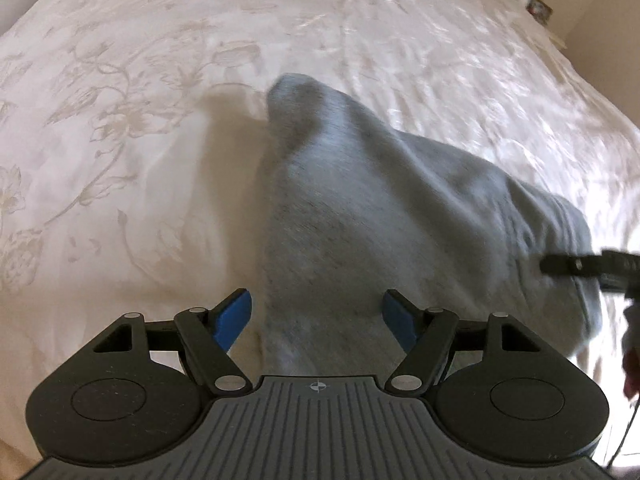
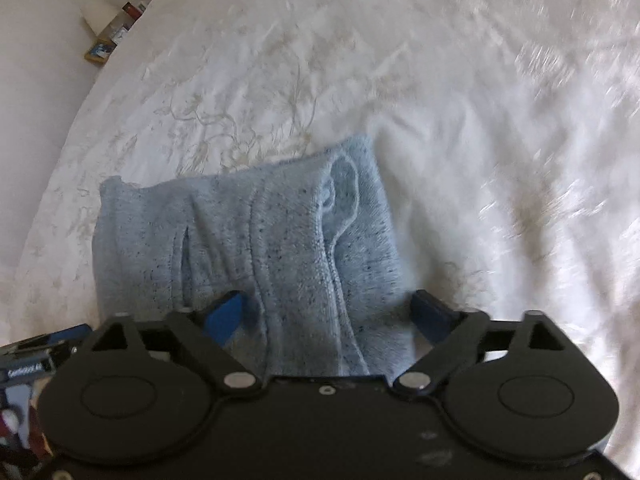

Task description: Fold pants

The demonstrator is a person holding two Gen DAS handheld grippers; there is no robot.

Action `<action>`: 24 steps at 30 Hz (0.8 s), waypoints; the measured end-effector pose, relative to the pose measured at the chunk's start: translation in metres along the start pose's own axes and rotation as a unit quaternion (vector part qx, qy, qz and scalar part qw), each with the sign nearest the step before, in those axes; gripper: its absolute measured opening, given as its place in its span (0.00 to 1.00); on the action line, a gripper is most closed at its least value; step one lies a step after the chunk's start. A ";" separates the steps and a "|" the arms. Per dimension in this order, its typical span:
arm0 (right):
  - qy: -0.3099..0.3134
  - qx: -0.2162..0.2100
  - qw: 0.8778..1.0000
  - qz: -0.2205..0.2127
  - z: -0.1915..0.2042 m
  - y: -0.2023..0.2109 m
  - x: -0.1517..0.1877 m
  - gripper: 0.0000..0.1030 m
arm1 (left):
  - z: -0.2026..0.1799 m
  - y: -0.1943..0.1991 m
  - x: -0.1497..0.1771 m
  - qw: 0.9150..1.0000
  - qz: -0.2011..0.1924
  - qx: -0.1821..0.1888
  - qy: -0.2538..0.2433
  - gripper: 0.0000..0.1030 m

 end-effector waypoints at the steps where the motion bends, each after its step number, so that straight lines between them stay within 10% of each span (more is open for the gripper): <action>1: -0.003 -0.006 1.000 0.006 0.000 -0.005 0.000 1.00 | 0.001 -0.003 0.000 1.000 0.004 0.003 0.004 0.69; 13: 0.005 -0.021 0.999 0.035 0.004 -0.031 -0.010 1.00 | -0.002 -0.054 -0.008 0.995 0.073 0.062 0.027 0.99; 24: 0.008 -0.016 1.000 0.007 0.008 -0.032 -0.008 1.00 | -0.007 -0.061 -0.012 0.995 0.074 0.056 0.038 0.99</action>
Point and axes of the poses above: each gripper's, at about its wrist camera, not at the fingertips, and y roughly against the way its jaws point, z to its left, x to its underside, the point moved 7 cm from there along -y, roughly the way its jaws point, and after that the axes turned 4 degrees about z, right-handed, at the moved point
